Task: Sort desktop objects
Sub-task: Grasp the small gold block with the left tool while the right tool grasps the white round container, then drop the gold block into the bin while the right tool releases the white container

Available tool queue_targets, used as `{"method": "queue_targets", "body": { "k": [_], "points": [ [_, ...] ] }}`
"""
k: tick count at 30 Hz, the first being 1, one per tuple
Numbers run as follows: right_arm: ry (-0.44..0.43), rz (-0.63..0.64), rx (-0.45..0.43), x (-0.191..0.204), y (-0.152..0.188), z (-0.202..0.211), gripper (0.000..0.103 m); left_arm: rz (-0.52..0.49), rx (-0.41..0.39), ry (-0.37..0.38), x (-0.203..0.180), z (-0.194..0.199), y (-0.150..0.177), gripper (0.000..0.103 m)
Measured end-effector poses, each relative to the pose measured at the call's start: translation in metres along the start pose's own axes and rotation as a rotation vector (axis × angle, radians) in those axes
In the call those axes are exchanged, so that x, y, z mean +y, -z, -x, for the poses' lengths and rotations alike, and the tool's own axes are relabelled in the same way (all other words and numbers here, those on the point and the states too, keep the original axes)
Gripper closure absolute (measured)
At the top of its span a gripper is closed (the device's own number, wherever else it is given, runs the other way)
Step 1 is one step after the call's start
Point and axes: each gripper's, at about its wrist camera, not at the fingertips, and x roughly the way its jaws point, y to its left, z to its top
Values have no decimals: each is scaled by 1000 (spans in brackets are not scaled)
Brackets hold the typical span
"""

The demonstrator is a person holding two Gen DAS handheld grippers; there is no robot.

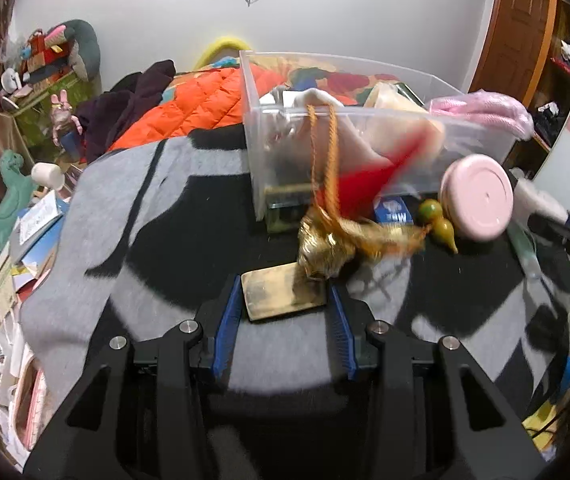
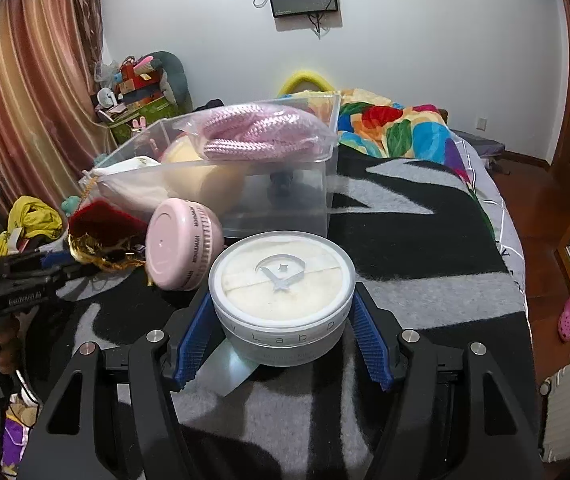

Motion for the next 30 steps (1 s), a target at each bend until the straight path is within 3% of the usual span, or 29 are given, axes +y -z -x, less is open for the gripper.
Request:
{"method": "queue_targets", "body": {
  "k": [4, 14, 30],
  "points": [
    [-7, 8, -12, 4, -1, 6, 41, 7, -1, 27, 4, 9, 7, 64],
    [-30, 32, -43, 15, -4, 18, 41, 23, -46, 9, 6, 24, 15, 64],
    [-79, 40, -97, 26, -27, 24, 41, 50, -210, 60, 0, 68, -7, 64]
  ]
}}
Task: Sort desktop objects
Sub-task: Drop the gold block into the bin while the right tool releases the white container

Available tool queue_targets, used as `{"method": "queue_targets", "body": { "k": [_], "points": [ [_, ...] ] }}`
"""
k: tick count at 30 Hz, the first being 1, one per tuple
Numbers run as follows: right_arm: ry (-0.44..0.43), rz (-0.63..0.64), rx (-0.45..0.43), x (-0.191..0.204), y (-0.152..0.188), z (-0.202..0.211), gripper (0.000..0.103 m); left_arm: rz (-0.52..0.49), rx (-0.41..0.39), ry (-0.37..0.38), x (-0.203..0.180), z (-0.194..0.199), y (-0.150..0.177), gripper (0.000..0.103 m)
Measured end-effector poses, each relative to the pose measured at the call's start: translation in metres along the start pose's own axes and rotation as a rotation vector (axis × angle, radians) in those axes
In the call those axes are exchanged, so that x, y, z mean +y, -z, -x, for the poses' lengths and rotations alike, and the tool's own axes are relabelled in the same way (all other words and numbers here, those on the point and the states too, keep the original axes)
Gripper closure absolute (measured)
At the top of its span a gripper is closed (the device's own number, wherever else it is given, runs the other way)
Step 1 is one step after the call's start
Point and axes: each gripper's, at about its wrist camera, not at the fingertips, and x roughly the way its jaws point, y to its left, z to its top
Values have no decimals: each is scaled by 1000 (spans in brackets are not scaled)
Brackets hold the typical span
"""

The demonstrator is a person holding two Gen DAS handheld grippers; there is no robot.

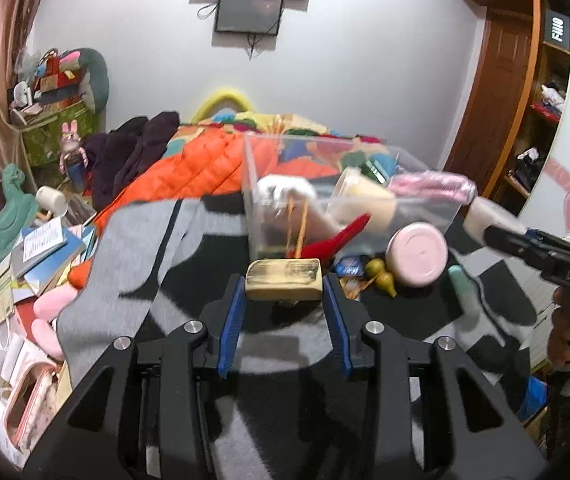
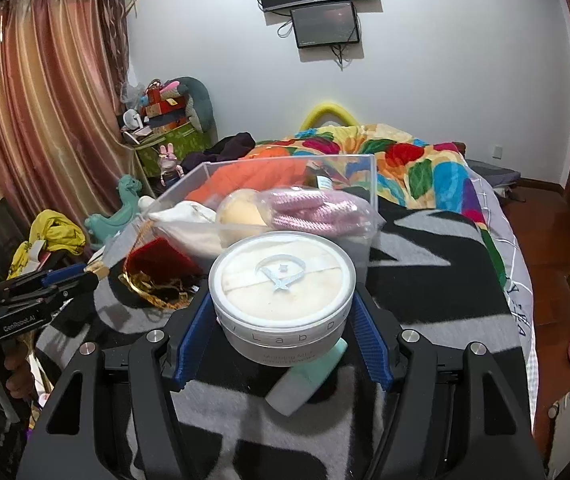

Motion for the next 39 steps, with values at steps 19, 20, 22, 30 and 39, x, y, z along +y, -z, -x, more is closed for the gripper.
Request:
{"method": "queue_targets", "body": {
  "k": [19, 20, 22, 30, 39],
  "points": [
    [-64, 98, 29, 19, -30, -43, 41, -25, -75, 107, -32, -23, -45, 64],
    [-68, 95, 24, 17, -33, -43, 41, -24, -72, 108, -32, -26, -46, 64],
    [-76, 90, 17, 14, -39, -44, 41, -15, -65, 110, -31, -33, -50, 64],
    [-26, 126, -12, 18, -55, -57, 41, 16, -42, 100, -26, -61, -61, 64],
    [-24, 32, 69, -8, -52, -92, 41, 29, -11, 87, -22, -83, -61, 64]
  ]
}}
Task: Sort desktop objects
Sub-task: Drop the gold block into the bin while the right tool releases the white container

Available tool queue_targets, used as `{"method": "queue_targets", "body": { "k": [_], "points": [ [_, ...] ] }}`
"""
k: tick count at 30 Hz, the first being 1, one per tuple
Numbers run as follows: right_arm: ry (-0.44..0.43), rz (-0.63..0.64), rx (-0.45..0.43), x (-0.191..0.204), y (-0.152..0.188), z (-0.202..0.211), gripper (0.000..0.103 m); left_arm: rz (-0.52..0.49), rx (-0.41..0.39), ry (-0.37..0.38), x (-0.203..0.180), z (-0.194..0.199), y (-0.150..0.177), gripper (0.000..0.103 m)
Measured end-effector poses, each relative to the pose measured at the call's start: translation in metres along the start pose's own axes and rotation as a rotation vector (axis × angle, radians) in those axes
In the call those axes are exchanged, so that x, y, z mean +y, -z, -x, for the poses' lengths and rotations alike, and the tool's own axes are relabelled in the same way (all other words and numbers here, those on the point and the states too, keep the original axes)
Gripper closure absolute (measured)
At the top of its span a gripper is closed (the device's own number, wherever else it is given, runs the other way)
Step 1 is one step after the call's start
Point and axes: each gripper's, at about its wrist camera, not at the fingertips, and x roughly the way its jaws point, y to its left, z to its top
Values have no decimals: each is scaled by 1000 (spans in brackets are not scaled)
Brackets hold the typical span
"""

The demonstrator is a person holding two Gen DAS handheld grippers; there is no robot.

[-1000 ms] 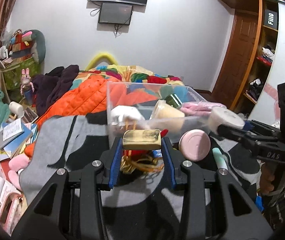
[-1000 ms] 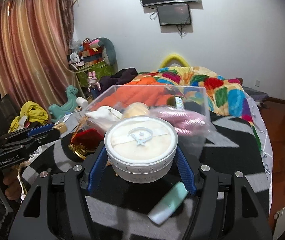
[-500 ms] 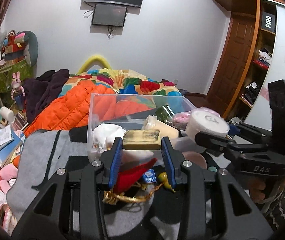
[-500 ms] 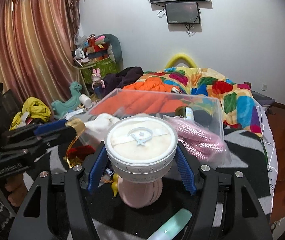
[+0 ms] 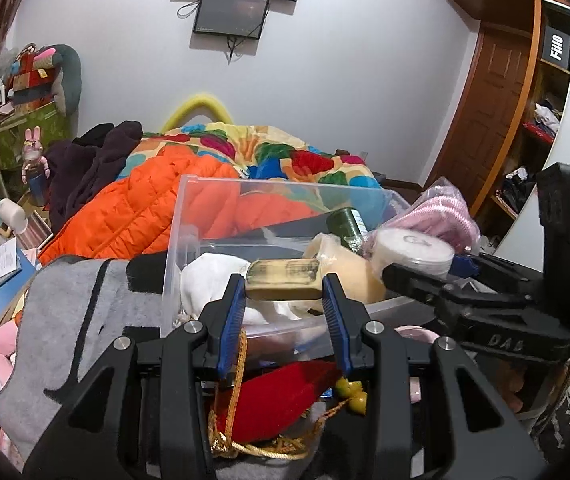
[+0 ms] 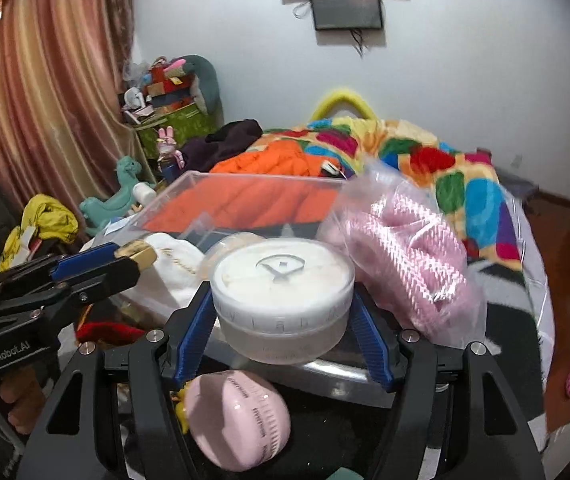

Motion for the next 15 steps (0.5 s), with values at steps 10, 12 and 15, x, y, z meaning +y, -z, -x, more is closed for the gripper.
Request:
{"method": "queue_targets", "body": {
  "k": [10, 12, 15],
  "points": [
    [19, 17, 8, 2, 2, 0, 40, -45, -6, -49, -8, -7, 5, 62],
    [18, 16, 11, 2, 3, 2, 40, -55, -7, -43, -10, -6, 6, 57],
    [23, 16, 7, 2, 4, 8, 36, -71, -16, -53, -13, -4, 7, 53]
  ]
}}
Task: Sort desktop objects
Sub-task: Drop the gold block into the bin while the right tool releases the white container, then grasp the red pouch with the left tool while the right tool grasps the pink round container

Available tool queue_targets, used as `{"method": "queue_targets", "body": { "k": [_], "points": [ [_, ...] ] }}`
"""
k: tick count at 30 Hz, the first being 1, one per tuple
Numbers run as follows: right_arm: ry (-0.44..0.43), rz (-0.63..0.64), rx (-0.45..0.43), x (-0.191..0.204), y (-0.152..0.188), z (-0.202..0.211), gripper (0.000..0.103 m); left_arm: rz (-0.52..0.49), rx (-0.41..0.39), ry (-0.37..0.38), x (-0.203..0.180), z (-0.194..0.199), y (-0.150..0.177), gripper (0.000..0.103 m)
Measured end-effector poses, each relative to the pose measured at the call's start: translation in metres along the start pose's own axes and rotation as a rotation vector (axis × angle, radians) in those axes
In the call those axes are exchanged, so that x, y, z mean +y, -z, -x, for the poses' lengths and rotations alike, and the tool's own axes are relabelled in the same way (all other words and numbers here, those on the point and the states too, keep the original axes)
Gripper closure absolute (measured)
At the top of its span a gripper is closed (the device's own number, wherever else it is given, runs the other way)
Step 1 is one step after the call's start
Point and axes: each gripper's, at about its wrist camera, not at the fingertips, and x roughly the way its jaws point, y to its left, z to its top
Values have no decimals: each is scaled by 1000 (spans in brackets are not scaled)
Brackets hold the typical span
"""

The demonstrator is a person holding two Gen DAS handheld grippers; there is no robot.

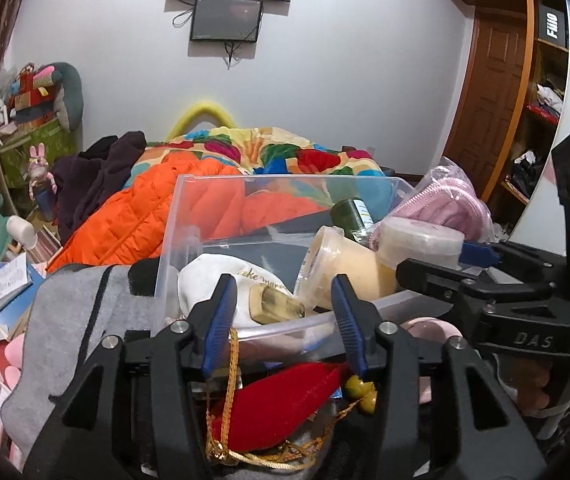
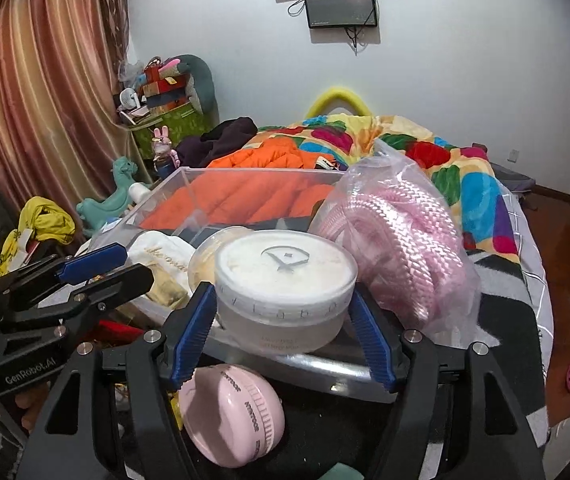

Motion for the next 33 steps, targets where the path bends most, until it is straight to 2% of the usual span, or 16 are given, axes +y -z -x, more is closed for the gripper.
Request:
{"method": "queue_targets", "body": {
  "k": [11, 14, 16, 21, 25, 30, 33],
  "points": [
    [9, 29, -35, 5, 10, 24, 33, 33, -3, 26, 2, 18, 2, 50],
    [8, 32, -42, 6, 15, 32, 33, 76, 16, 112, 7, 23, 3, 49],
    [7, 33, -43, 7, 18, 36, 32, 92, 25, 129, 8, 28, 3, 49],
    [9, 35, -58, 8, 27, 45, 25, 69, 5, 76, 4, 43, 8, 48],
    [15, 43, -53, 11, 35, 48, 25, 48, 1, 53, 2, 54, 18, 41],
    [11, 42, -31, 11, 45, 48, 25, 7, 18, 3, -1, 60, 32, 39],
    [4, 35, -16, 11, 52, 47, 25, 2, 35, -14, 2, 62, 40, 35]
  ]
}}
